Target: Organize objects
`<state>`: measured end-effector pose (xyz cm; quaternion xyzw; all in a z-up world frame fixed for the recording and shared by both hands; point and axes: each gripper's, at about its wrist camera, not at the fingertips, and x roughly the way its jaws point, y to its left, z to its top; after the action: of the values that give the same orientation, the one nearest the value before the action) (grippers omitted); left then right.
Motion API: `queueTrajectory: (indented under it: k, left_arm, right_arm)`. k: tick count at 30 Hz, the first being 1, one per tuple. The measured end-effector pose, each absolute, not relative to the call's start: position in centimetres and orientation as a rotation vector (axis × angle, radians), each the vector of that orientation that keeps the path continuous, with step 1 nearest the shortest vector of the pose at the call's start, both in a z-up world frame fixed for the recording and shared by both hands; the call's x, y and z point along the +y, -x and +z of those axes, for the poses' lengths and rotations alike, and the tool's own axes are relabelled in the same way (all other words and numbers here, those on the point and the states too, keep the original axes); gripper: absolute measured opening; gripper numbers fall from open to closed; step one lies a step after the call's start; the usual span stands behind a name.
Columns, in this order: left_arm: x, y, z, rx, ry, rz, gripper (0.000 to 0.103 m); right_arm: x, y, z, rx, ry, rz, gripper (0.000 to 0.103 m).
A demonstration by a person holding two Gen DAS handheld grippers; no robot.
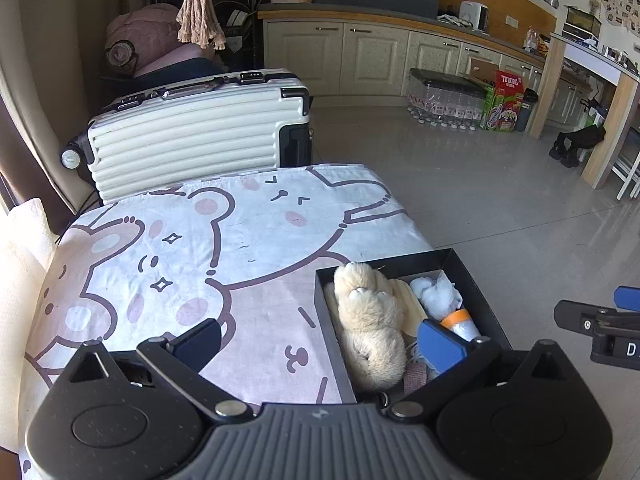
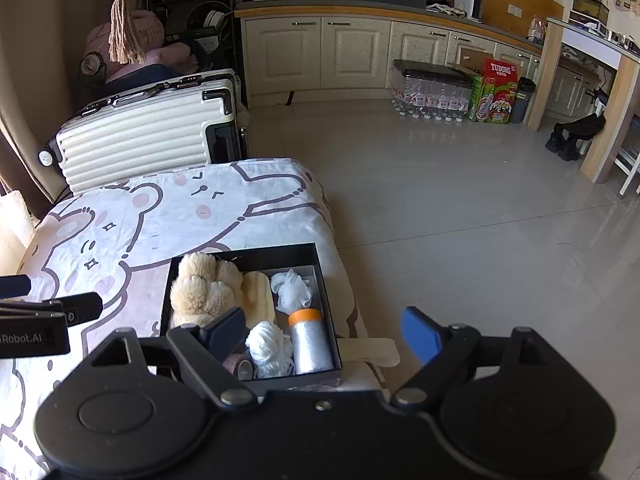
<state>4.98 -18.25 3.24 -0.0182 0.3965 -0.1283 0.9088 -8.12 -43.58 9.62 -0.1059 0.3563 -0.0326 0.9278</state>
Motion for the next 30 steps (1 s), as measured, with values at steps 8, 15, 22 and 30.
queueTrajectory:
  k: [8,15,22,30]
  left_arm:
    - [-17.6,-5.2,2.8,0.831,0.026,-0.249,0.103]
    - [-17.3,-5.5,2.7,0.837,0.025,-0.241,0.103]
    - [-17.2,-5.5,2.7,0.834,0.015,-0.24,0.103]
    - [-17.0,-5.5,2.6,0.835,0.008,-0.24,0.103]
  right_arm:
    - [-43.6,7.8,9.3,0.747,0.222,-0.085,0.1]
    - [-43.3,7.8,8.8,0.754,0.24,-0.088,0.103]
    - [-43.2,7.7,8.7,0.752,0.245,-0.111,0.103]
    - [-43.3,7.6,8.7,0.752,0.24,-0.117,0.103]
